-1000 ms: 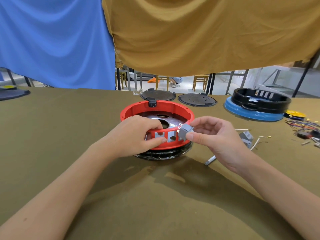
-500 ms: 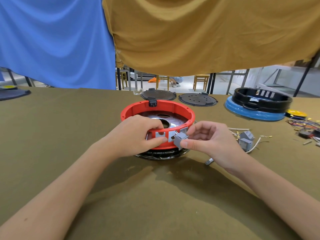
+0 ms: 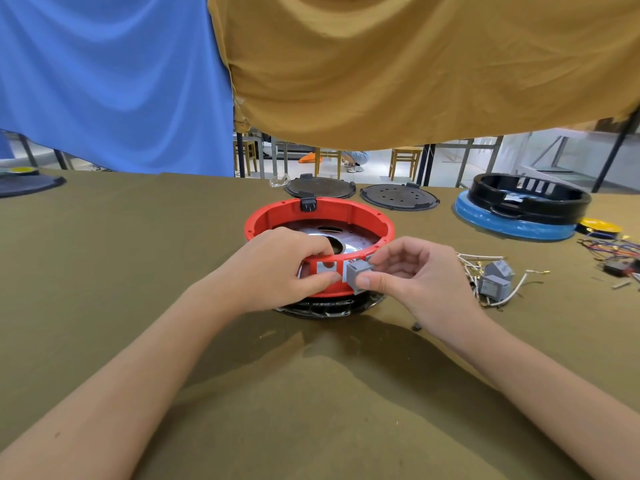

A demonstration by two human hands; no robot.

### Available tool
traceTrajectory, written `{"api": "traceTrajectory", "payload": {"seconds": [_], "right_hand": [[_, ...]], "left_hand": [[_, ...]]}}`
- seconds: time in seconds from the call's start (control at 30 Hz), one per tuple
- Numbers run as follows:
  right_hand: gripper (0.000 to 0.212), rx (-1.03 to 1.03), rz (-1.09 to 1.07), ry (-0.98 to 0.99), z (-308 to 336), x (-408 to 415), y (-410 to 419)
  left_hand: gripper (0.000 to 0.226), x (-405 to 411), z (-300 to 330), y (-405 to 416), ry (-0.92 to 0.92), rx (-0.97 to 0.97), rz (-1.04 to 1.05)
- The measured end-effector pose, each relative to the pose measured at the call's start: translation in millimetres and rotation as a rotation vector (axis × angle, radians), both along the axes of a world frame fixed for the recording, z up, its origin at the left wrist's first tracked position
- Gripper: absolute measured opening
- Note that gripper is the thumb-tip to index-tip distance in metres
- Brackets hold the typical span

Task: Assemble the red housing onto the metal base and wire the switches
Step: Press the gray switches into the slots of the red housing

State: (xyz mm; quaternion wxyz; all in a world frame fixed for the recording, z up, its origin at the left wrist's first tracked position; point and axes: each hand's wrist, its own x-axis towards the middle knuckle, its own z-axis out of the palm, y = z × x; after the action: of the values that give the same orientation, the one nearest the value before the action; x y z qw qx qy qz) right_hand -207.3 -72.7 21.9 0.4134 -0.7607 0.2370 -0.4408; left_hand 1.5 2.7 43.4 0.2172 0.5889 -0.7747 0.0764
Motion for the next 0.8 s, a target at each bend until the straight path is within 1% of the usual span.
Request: {"api": "traceTrajectory", "payload": {"seconds": [0.17,0.37,0.6,0.8], "right_hand": [[0.038,-0.042,-0.035,0.008,-2.2,3.2,1.5],[0.035,-0.088,-0.11,0.012,-3.7,3.0,1.4],[0.034,-0.12,-0.129,0.021,-4.3,4.6,2.7],[0.016,-0.126,-0.124,0.081,-4.7,2.0,-2.6]], "left_hand": [[0.018,-2.2,-0.2,-0.8,-0.01,-0.012,-0.002],[0.017,-4.7,-0.5,1.0,0.051,-0.008,-0.027],[0.02,-8.9,-0.5,0.9,0.072,0.002,-0.025],[0.022,-9.8,-1.5,1.3,0.078,-0.004,0.002]]}}
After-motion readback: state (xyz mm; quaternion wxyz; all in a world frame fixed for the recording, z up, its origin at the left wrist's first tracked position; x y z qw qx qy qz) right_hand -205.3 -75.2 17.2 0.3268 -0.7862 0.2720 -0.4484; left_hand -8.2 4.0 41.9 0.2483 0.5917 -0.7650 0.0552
